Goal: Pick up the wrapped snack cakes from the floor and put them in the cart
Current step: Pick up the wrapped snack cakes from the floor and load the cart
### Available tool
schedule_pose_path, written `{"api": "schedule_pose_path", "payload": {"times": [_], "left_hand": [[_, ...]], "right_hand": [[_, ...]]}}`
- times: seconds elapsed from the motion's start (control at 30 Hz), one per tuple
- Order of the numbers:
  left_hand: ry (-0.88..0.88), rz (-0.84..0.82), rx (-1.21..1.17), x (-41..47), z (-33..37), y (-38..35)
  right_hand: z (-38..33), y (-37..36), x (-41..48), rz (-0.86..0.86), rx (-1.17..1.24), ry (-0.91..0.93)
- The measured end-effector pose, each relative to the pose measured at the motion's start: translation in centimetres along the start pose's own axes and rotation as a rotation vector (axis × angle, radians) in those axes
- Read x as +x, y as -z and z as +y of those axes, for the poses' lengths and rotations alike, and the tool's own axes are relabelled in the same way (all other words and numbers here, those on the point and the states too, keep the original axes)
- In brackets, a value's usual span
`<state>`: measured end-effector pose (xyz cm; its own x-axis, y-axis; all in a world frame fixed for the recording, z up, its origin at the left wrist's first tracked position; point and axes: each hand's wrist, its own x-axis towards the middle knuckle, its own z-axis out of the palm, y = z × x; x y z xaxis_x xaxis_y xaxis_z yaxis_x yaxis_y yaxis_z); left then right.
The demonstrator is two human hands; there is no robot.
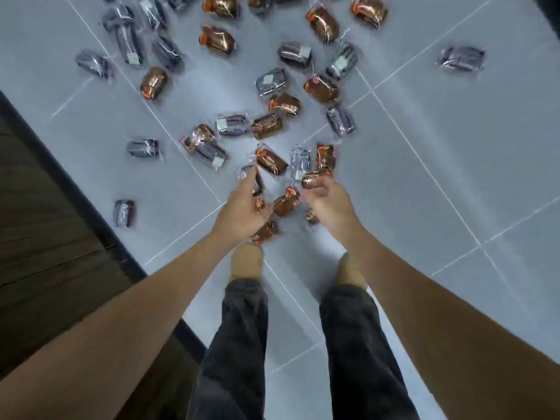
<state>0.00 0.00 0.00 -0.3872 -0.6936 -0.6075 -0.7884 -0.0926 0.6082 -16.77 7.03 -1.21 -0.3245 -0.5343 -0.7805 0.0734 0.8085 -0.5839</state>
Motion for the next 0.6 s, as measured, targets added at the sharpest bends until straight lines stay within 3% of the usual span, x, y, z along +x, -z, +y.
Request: {"api": "schedule_pose_path", "payload": {"times": [0.3,0.6], "left_hand": [[0.096,-0.159,0.355,8.2,-16.2,-7.6],[0.114,-0.144,0.431,12.4,-23.2,-11.8]], "right_hand": [[13.7,-10.0,10.7,0.151,0.029,-0.171],[17.3,-15.6,17.1,0.335,0.066,-0.25]]}}
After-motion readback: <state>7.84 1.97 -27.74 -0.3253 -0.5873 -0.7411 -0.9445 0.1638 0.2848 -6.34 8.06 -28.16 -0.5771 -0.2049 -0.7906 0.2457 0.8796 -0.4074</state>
